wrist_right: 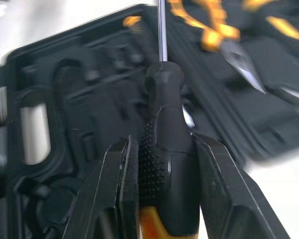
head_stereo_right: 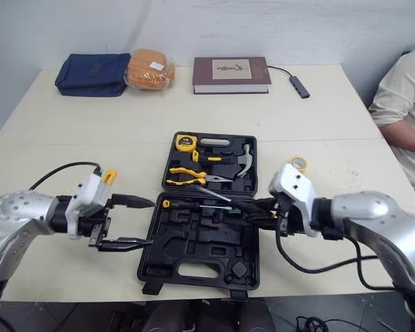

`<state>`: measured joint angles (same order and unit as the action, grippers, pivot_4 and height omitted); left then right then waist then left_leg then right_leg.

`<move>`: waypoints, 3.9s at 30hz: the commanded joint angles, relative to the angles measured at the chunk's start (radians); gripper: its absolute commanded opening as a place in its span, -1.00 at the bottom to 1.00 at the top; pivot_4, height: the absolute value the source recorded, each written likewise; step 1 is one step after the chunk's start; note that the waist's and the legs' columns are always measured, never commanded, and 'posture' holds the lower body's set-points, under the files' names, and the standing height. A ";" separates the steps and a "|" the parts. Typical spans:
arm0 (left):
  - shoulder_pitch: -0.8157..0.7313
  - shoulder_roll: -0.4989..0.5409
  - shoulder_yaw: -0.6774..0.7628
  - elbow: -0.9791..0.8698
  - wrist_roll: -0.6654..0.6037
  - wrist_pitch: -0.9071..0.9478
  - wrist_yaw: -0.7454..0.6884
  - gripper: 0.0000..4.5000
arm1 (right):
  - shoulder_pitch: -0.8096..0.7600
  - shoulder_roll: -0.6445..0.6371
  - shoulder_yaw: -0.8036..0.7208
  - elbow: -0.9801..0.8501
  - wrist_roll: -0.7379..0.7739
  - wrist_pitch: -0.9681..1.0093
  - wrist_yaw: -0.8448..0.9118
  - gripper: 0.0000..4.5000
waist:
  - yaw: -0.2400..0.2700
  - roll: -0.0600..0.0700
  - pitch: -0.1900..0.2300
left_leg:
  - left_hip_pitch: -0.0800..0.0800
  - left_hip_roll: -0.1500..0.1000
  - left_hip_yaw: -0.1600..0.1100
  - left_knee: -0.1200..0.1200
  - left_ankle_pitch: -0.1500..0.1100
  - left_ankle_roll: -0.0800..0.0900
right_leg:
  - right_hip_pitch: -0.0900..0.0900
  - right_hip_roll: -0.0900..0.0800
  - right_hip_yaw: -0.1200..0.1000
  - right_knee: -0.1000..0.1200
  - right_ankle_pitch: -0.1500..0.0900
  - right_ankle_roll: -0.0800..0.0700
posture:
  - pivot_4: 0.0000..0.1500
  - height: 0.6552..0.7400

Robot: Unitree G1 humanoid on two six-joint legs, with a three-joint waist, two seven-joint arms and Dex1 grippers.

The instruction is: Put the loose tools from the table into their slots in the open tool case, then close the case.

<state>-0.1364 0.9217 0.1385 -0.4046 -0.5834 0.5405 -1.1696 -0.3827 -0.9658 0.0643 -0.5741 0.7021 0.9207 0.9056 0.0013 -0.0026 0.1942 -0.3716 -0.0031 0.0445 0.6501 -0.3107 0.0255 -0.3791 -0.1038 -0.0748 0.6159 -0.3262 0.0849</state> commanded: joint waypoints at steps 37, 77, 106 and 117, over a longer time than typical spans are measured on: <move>-0.088 -0.030 -0.107 -0.022 0.066 -0.059 0.054 1.00 | -0.245 0.128 0.295 0.145 -0.325 -0.089 0.192 0.38 | -0.005 0.000 0.000 | -0.001 -0.002 -0.002 0.002 0.000 -0.001 | 0.000 -0.001 -0.003 0.004 0.000 0.000 | 1.00 1.00; -0.148 -0.070 -0.120 -0.060 0.028 0.014 0.084 1.00 | -0.047 0.360 0.265 0.451 -0.417 -0.396 0.162 -0.97 | -0.006 0.000 0.000 | 0.000 -0.001 -0.002 0.005 0.000 -0.001 | 0.002 0.001 -0.002 0.006 0.000 0.001 | 1.00 1.00; 0.066 -0.113 0.147 -0.083 -0.025 0.077 0.257 1.00 | 0.034 0.333 -0.078 0.165 -0.154 -0.275 0.052 -0.71 | -0.009 -0.002 -0.014 | 0.001 -0.001 -0.004 0.000 -0.001 -0.002 | 0.001 -0.001 -0.003 0.003 0.000 -0.001 | 1.00 1.00; 0.588 -0.275 0.774 -0.069 -0.058 0.093 0.395 1.00 | 0.223 0.017 -0.499 0.333 -0.100 -0.272 0.149 0.98 | -0.002 -0.003 -0.013 | 0.001 -0.001 -0.004 -0.001 -0.007 0.005 | 0.005 -0.002 -0.003 -0.007 0.000 0.000 | 1.00 1.00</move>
<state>0.4110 0.6586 0.8156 -0.4968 -0.6416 0.6611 -0.7844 -0.1729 -0.9207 -0.3664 -0.2895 0.6181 0.6845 1.0425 -0.0005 -0.0057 0.1812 -0.3705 -0.0042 0.0403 0.6492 -0.3178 0.0315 -0.3747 -0.1056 -0.0778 0.6095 -0.3263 0.0846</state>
